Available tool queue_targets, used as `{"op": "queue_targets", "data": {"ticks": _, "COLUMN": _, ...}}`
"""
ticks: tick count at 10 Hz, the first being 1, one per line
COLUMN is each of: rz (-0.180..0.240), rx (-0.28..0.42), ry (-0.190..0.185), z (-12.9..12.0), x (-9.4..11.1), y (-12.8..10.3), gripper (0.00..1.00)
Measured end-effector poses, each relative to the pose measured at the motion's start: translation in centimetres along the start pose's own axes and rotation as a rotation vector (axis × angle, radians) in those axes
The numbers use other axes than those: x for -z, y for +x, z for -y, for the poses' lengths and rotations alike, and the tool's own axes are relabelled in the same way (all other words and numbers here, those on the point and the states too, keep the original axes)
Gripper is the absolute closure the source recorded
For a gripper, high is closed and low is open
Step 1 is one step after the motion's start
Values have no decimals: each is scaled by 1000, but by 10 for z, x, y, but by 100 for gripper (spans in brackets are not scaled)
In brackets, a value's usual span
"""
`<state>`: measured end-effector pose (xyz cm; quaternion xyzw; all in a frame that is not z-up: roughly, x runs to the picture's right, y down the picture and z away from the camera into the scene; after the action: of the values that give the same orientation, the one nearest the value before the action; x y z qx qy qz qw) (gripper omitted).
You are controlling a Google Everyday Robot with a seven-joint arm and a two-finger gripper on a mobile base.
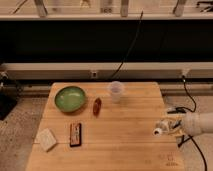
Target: Stand the bottle upright
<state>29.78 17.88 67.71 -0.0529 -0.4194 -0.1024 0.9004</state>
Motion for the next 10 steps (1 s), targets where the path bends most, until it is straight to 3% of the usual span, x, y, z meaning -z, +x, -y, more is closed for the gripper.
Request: {"op": "queue_targets", "data": {"ticks": 10, "rz": 124, "rx": -4, "ry": -60, "z": 27, "x": -17, "y": 8, "gripper": 100}}
